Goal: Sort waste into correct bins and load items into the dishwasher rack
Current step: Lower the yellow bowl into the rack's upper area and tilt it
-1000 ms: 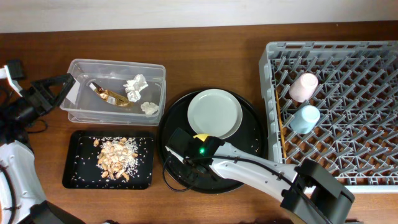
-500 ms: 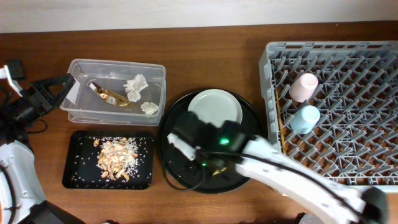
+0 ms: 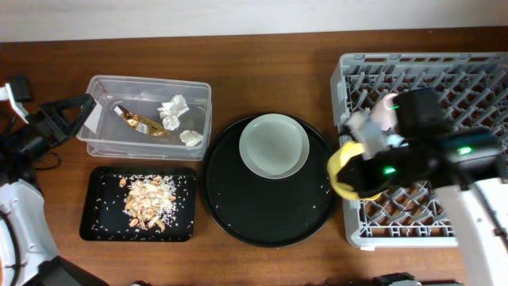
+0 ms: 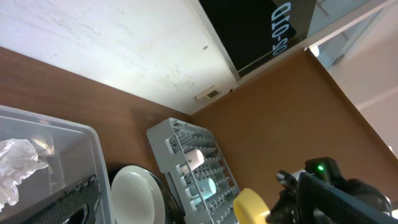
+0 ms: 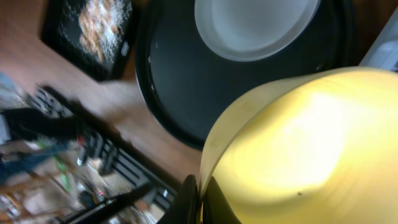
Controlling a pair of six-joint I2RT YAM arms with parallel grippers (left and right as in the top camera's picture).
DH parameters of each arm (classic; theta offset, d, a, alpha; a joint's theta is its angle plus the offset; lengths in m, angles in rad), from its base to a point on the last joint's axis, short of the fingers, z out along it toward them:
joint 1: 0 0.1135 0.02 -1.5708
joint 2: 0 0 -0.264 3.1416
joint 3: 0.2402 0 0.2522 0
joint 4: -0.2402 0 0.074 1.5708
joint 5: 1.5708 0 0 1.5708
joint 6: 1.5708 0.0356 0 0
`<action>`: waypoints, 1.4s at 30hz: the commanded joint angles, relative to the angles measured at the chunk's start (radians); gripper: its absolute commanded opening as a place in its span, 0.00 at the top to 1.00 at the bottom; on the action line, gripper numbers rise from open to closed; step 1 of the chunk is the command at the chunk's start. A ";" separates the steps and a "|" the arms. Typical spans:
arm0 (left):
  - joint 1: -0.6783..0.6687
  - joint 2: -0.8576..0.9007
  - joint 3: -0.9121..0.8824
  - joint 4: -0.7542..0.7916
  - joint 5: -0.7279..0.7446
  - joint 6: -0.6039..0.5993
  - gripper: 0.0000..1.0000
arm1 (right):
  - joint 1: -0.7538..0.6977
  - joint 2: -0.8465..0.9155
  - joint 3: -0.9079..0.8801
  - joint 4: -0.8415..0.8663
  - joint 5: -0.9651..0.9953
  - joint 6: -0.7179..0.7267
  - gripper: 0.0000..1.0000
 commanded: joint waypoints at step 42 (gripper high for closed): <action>0.002 -0.010 0.002 0.002 0.018 -0.005 0.01 | -0.974 0.336 -0.372 -0.142 -0.523 -0.644 0.96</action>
